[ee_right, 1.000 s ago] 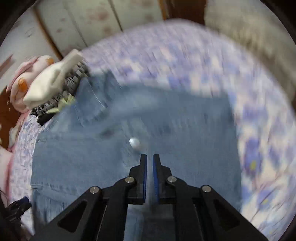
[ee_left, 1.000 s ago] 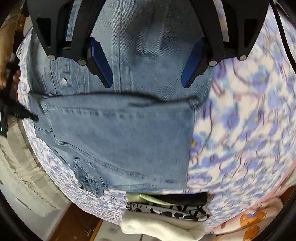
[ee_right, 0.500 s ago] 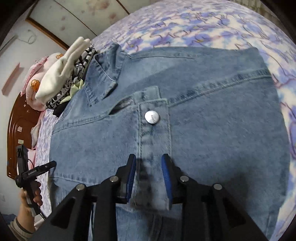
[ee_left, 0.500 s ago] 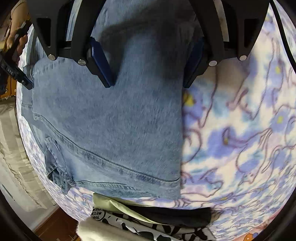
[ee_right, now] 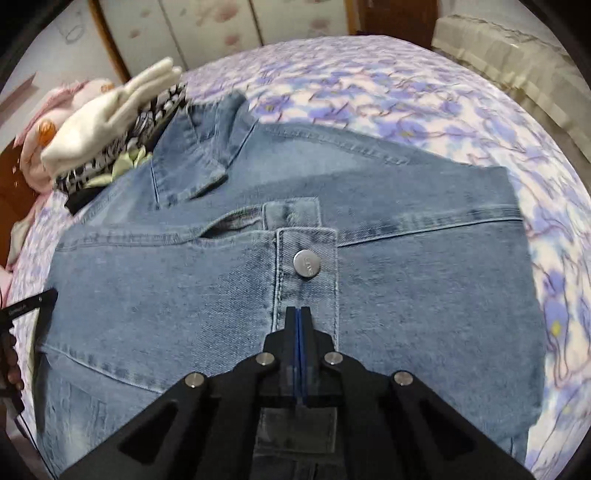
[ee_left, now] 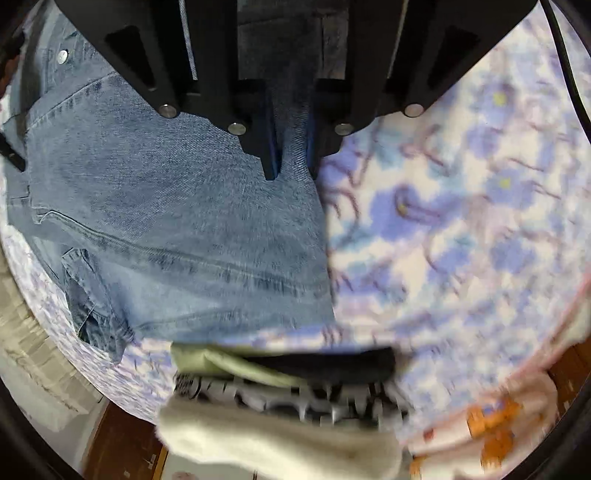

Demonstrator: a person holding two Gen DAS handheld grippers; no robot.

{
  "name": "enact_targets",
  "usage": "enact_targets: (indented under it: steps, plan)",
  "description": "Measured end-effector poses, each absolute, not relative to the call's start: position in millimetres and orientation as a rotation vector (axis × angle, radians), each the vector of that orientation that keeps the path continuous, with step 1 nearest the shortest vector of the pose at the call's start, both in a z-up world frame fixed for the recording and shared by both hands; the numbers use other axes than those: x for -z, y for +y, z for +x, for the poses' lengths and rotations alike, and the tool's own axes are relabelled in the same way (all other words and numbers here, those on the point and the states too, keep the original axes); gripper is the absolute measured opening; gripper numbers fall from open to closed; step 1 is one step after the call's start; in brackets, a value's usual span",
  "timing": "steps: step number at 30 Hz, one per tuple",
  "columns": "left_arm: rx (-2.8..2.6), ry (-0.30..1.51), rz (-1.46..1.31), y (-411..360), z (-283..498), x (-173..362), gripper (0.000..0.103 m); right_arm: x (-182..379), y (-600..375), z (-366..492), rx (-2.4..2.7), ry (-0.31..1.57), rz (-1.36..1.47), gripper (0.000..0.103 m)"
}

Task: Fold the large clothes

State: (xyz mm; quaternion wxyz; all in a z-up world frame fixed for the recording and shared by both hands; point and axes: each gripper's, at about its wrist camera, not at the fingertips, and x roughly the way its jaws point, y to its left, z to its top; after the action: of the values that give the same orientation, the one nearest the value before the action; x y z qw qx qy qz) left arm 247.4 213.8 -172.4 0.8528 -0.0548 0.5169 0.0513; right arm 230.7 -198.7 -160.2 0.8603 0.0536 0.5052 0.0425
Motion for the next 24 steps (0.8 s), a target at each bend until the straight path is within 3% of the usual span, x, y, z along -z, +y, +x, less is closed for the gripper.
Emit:
enact_targets:
  steps: [2, 4, 6, 15, 24]
  plan:
    - [-0.114, 1.004, -0.074, 201, 238, 149, 0.026, 149, -193, 225, -0.123, 1.027, 0.124, 0.0]
    - [-0.057, 0.948, -0.084, 186, 231, 132, 0.051, 141, -178, 222, -0.173, 1.015, 0.129, 0.001]
    - [0.011, 0.923, -0.099, 166, 228, 123, 0.065, 139, -152, 224, -0.236, 1.024, 0.124, 0.002]
    - [0.088, 1.084, -0.151, 106, 238, 191, 0.066, 175, -71, 222, -0.358, 1.131, 0.058, 0.005]
    - [-0.01, 1.044, -0.135, 172, 228, 199, 0.068, 174, -174, 216, -0.18, 1.072, 0.034, 0.005]
